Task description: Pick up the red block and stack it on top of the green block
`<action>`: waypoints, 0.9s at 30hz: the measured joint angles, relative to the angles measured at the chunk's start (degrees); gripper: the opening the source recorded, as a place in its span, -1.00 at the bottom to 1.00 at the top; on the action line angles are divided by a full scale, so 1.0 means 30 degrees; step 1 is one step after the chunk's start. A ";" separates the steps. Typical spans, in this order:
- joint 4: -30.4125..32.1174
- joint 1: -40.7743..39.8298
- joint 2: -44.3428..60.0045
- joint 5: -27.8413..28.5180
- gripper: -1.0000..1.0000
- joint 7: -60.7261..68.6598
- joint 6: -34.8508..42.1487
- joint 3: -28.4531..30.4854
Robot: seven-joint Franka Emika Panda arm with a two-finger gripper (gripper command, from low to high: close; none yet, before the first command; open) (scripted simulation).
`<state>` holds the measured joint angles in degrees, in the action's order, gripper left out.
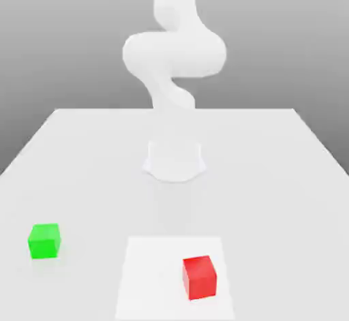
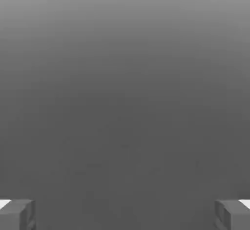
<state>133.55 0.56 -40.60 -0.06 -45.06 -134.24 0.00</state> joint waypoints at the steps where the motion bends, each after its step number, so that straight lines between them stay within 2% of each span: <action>1: 0.0255 0.0079 0.0752 -0.0011 0.00 0.0112 -0.0354 -0.0002; 22: 0.5151 0.1269 1.5349 0.0109 0.00 0.2036 -0.7240 -0.0429; 27: 0.4905 0.1276 1.8813 0.0404 0.00 0.1906 -0.9966 -0.0390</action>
<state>148.26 4.39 15.84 1.15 -39.35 -164.14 -1.17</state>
